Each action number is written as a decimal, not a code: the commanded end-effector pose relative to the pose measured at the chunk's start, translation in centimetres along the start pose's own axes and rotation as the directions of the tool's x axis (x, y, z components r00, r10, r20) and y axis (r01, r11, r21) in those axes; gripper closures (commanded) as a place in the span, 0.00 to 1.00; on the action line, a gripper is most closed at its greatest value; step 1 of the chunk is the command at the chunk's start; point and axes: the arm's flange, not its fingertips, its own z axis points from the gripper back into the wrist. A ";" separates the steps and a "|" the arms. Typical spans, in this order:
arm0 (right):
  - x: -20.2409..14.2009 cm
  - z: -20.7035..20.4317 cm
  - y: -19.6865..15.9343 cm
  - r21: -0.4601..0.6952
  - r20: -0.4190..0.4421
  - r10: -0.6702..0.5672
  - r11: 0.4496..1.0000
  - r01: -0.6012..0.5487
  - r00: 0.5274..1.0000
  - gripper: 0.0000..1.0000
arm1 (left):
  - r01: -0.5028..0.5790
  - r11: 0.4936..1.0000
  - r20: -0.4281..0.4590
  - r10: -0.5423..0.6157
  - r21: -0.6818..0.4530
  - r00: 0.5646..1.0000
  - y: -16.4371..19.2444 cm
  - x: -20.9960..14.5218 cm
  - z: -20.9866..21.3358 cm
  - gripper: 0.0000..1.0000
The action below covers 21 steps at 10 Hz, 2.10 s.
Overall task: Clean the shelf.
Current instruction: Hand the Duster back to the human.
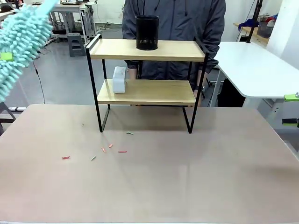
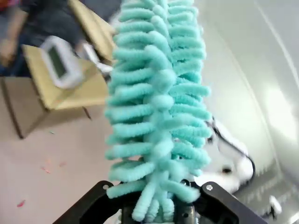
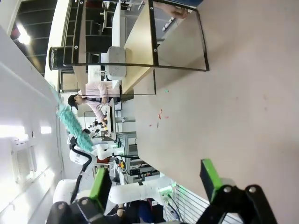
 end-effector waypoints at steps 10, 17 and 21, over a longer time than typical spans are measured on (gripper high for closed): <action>-0.3 0.1 0.3 0.003 -0.010 0.008 1.000 -0.008 1.000 0.00 | -0.381 0.881 0.181 0.341 0.282 0.922 7.8 -0.4 -2.9 1.00; -0.3 0.1 0.3 0.003 -0.010 0.008 1.000 -0.008 1.000 0.00 | -0.412 0.874 0.144 0.387 0.257 0.911 7.7 0.2 -2.9 0.21; -0.3 0.1 0.3 0.003 -0.010 0.008 1.000 -0.008 1.000 0.00 | -0.435 0.869 0.122 0.417 0.238 0.901 8.1 -1.3 -1.7 0.00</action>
